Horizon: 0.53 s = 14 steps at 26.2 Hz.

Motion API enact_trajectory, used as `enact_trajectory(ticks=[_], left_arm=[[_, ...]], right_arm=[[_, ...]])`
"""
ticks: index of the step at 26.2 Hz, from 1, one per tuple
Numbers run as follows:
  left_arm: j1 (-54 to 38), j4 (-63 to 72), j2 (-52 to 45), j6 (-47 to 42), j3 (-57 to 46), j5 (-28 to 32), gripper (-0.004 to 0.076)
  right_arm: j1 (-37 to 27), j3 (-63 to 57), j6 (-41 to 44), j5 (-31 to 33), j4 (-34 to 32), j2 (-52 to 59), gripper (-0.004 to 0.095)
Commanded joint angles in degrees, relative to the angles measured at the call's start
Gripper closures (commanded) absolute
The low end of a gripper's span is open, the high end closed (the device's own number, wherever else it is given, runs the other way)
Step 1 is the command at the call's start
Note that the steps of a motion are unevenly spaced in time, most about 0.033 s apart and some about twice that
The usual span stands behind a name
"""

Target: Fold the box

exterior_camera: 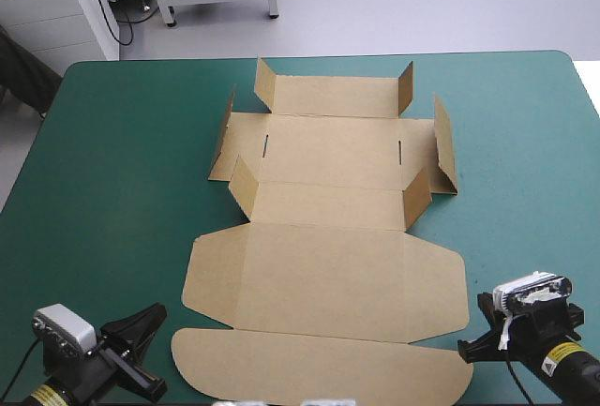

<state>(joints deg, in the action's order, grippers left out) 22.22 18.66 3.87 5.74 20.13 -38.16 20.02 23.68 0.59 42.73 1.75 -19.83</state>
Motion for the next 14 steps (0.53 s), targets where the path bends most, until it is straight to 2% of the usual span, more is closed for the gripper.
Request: enact_trajectory(ticks=[1,7,9,14], left_arm=[[0.23,1.3,0.87,0.08,1.42,4.06,0.0731],[0.23,1.06,0.87,-0.17,1.42,4.06,0.0731],[0.23,1.06,0.87,-0.17,1.42,4.06,0.0731],[0.23,1.06,0.87,-0.17,1.42,4.06,0.0731]], right_arm=[[0.15,1.55,-0.59,-3.46,0.0,-0.45,0.0928],[0.15,1.55,-0.59,-3.46,0.0,-0.45,0.0923],[0.15,1.55,-0.59,-3.36,0.11,-0.45,0.0891],[0.15,1.55,-5.07,-3.27,4.08,-0.45,0.0568]])
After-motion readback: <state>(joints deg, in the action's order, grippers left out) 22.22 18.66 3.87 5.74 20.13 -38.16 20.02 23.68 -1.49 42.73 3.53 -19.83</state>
